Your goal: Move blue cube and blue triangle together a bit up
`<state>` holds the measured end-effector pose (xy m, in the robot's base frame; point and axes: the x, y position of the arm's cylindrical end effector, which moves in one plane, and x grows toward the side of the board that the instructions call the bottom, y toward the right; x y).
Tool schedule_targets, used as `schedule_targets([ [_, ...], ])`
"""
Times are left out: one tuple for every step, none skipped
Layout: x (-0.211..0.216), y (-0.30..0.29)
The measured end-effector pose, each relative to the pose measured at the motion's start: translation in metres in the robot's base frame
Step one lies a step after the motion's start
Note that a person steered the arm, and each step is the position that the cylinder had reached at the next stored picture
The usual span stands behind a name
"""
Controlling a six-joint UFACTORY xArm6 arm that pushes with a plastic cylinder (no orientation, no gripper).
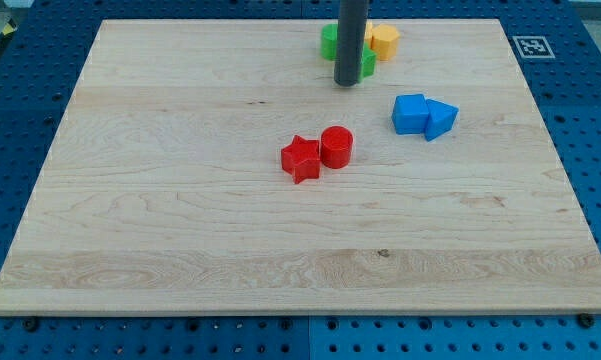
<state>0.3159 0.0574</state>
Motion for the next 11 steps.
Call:
schedule_targets([
  [-0.007, 0.0],
  [-0.007, 0.0],
  [-0.003, 0.0],
  [0.016, 0.016],
  [0.02, 0.05],
  [0.021, 0.101],
  [0.045, 0.147],
  [0.076, 0.164],
  [0.09, 0.167],
  [0.091, 0.167],
  [0.091, 0.157],
])
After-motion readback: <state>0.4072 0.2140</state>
